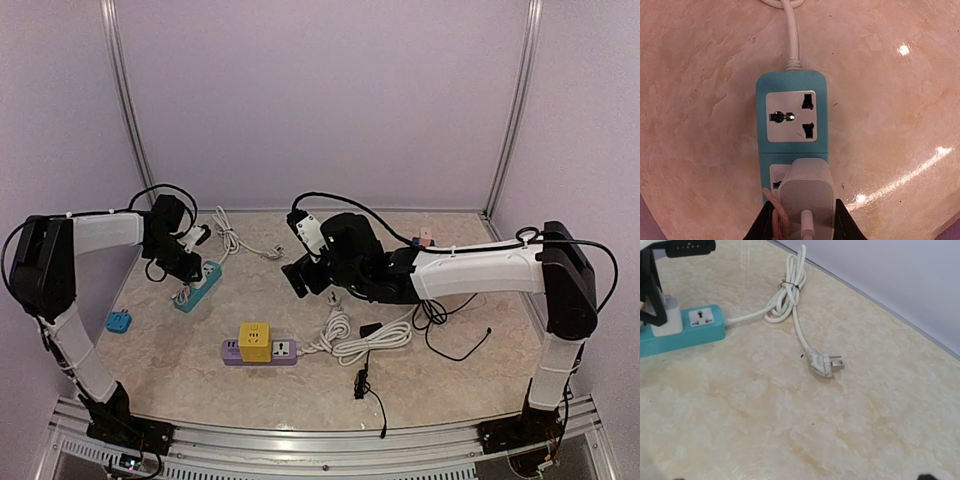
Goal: Insert the plug
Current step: Insert the plug into the socket.
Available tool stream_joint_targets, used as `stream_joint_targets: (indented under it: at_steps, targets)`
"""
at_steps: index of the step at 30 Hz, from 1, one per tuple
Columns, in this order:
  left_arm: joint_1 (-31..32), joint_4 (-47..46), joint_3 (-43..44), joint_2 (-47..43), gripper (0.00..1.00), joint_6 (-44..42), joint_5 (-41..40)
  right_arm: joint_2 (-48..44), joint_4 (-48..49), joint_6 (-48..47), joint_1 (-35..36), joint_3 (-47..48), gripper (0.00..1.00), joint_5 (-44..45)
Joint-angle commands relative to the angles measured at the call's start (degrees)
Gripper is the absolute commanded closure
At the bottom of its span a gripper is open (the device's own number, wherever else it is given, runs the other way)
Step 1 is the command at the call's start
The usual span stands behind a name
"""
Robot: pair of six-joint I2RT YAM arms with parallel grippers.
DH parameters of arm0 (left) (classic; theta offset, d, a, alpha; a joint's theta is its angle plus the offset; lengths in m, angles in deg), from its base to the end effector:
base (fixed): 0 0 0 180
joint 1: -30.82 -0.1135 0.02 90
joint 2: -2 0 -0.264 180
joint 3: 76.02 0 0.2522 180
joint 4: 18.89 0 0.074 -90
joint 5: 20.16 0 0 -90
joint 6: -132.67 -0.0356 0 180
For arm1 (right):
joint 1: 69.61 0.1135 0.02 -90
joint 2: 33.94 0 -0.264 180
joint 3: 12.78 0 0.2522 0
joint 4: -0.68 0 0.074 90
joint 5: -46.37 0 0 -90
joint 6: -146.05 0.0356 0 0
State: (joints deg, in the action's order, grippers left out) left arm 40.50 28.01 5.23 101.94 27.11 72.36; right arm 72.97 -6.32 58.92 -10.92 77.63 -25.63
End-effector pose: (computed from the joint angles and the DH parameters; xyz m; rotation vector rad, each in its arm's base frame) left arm 0.3445 -0.0604 0.1929 0.6055 2.6454 -0.0295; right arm 0.2368 0.3681 0.2514 -0.7413 1.8366 0.3929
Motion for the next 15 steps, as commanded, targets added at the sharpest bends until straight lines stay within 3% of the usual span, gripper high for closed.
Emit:
stream_joint_targets:
  at_steps: [1,10,11,12,13,15]
  targets:
    - [-0.3,5.2,-1.9,5.3,1.0,-0.4,-4.3,-1.5,-0.2,0.7,0.2,-0.9,0.0,0.0]
    - [0.4,11.5,-2.2,6.7,1.0,-2.1,-4.1,-3.1,0.5,0.8,0.1,-2.5,0.0,1.1]
    - [0.4,11.4,-2.7,6.3,0.93,-2.2,-3.2,-3.4,0.9,0.8,0.2,-2.9,0.0,1.1]
    - [0.3,11.0,-2.9,5.8,0.76,-2.3,-1.4,-3.5,1.2,0.7,0.2,-3.1,0.0,1.2]
    - [0.2,10.4,-2.7,5.1,0.5,-2.2,0.1,-3.5,1.3,0.7,0.1,-3.1,0.0,1.3]
    - [0.2,9.9,-1.6,3.5,0.09,-1.8,2.4,-3.4,1.1,0.7,0.2,-2.7,0.01,0.7]
